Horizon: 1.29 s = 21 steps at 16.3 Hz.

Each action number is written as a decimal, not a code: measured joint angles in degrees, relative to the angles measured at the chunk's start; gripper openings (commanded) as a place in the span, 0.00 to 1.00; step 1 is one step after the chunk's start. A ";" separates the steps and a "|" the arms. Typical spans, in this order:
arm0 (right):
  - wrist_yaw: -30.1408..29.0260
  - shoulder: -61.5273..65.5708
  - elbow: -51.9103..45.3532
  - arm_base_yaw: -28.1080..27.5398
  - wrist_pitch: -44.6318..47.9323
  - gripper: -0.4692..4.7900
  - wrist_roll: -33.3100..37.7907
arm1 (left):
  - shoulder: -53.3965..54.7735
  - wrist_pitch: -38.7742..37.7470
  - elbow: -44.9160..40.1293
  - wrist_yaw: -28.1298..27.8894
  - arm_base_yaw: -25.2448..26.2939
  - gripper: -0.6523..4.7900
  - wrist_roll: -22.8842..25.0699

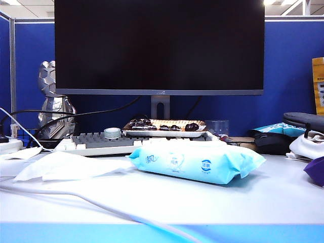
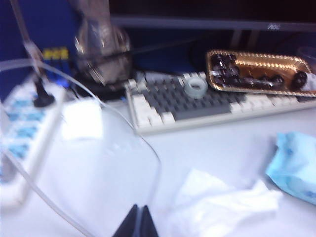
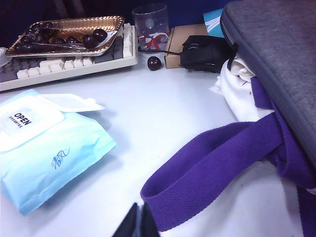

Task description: Pull out a wet wipe from the sky blue wet wipes packet and place it on the table.

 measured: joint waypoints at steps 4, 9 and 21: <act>0.00 0.00 0.00 0.00 0.00 0.08 0.00 | -2.64 0.72 -5.73 1.38 0.04 0.11 -1.60; 0.00 0.00 0.00 0.00 0.00 0.08 0.00 | -9.09 2.93 -13.07 2.71 0.37 0.11 -1.81; 0.02 0.00 0.00 0.00 0.00 0.08 -0.02 | -21.77 -0.37 -19.10 10.69 13.68 0.11 -1.79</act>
